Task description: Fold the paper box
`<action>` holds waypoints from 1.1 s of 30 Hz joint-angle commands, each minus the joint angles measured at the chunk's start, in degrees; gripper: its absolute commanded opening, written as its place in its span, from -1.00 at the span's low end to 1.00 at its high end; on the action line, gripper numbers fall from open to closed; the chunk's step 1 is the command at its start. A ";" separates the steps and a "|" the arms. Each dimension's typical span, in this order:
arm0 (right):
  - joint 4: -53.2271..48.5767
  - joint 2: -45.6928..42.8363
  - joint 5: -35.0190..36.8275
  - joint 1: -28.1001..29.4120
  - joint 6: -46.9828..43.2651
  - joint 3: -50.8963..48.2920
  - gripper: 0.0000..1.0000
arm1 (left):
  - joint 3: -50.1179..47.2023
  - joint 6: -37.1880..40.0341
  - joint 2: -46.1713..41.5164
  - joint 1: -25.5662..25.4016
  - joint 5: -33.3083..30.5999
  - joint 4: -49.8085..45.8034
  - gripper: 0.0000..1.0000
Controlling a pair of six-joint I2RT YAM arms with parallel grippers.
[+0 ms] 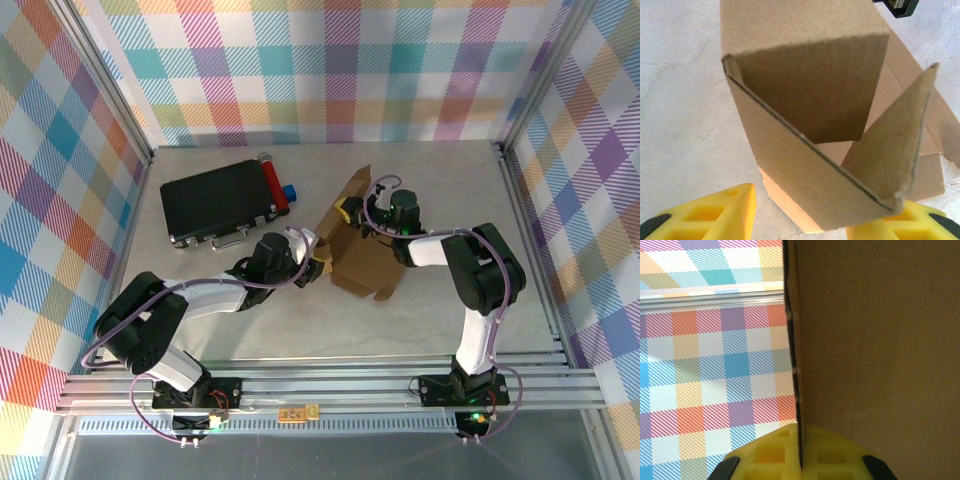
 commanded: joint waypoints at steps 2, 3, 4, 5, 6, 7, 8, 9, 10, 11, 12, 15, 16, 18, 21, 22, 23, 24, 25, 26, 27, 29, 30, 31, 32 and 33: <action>1.47 1.22 -2.06 -0.26 -1.86 -2.30 -1.00 | 0.51 0.50 0.74 -0.93 -2.09 2.56 -0.05; 2.11 1.54 -2.17 -0.28 -1.71 -2.73 -1.00 | 0.42 0.48 0.74 -1.19 -2.45 2.48 -0.05; 2.85 1.77 -2.17 -0.37 -1.46 -3.08 -1.00 | 0.34 0.41 0.61 -1.45 -2.87 2.60 -0.05; 3.77 1.93 -2.10 -0.37 -1.00 -3.51 -1.00 | 0.26 0.39 0.56 -1.74 -3.16 2.42 -0.04; 4.13 2.01 -2.25 -0.47 -0.81 -3.68 -1.00 | 0.24 0.30 0.56 -2.06 -3.65 2.36 -0.04; 4.05 1.91 -2.34 -0.46 -0.88 -3.62 -1.00 | 0.16 0.22 0.56 -2.36 -4.05 2.41 -0.04; 3.60 1.71 -2.35 -0.46 -1.04 -3.67 -1.00 | 0.07 0.05 0.56 -2.67 -4.58 2.59 -0.04; 3.24 1.56 -2.35 -0.46 -1.21 -3.60 -1.00 | 0.03 -0.10 0.72 -2.95 -4.99 2.80 -0.03; 2.93 1.51 -2.35 -0.48 -1.31 -3.48 -1.00 | 0.07 -0.27 0.82 -3.16 -5.52 2.92 -0.03; 2.91 1.51 -2.43 -0.46 -1.24 -3.40 -1.00 | 0.07 -0.30 0.96 -3.46 -6.03 3.23 -0.03; 2.96 1.60 -2.52 -0.46 -1.16 -3.20 -1.00 | 0.15 -0.46 1.13 -3.73 -6.64 3.54 -0.03; 2.70 1.69 -2.53 -0.46 -1.07 -2.75 -1.00 | 0.24 -1.08 1.66 -4.55 -8.19 4.80 -0.03; 2.57 1.69 -2.52 -0.46 -1.01 -2.65 -1.00 | 0.37 -1.27 1.70 -4.73 -8.80 5.06 -0.02; 2.39 1.53 -2.28 -0.55 -0.98 -2.60 -1.00 | 0.76 -2.09 2.01 -5.40 -10.59 5.20 -0.02; 2.47 1.43 -2.13 -0.48 -0.76 -2.28 -1.00 | 1.36 -4.13 2.53 -5.95 -13.33 5.82 -0.03; 2.56 1.50 -2.08 -0.48 -0.64 -2.26 -1.00 | 1.51 -4.83 2.79 -6.15 -14.53 6.09 -0.04; 2.71 1.51 -2.00 -0.48 -0.40 -2.12 -1.00 | 1.77 -5.53 3.14 -6.34 -15.70 6.44 -0.06; 2.97 1.60 -1.91 -0.47 -0.21 -2.13 -1.00 | 2.10 -6.28 3.56 -6.79 -17.53 6.54 -0.07; 3.15 1.68 -1.82 -0.46 -0.03 -2.11 -1.00 | 2.33 -6.83 4.00 -7.01 -18.98 6.86 -0.08; 3.31 1.69 -1.57 -0.47 0.10 -2.04 -1.00 | 2.43 -7.73 4.48 -7.26 -20.62 7.46 -0.09; 3.46 1.69 -1.40 -0.46 0.29 -2.19 -1.00 | 2.61 -8.73 4.97 -7.50 -22.51 8.06 -0.10; 3.86 1.77 -1.25 -0.37 0.59 -2.18 -1.00 | 2.82 -10.30 6.01 -7.64 -24.07 9.70 -0.10; 3.97 1.77 -1.09 -0.37 0.68 -2.18 -1.00 | 3.14 -11.19 6.58 -7.90 -24.83 10.09 -0.10; 3.98 1.77 -0.98 -0.37 0.73 -2.12 -1.00 | 3.46 -11.51 7.20 -8.14 -25.35 10.70 -0.10; 4.09 1.77 -0.81 -0.29 0.81 -2.19 -1.00 | 3.84 -11.61 7.74 -8.66 -26.25 11.21 -0.09; 4.12 1.77 -0.47 -0.25 1.00 -2.17 -1.00 | 4.37 -11.87 8.29 -9.12 -27.23 11.30 -0.08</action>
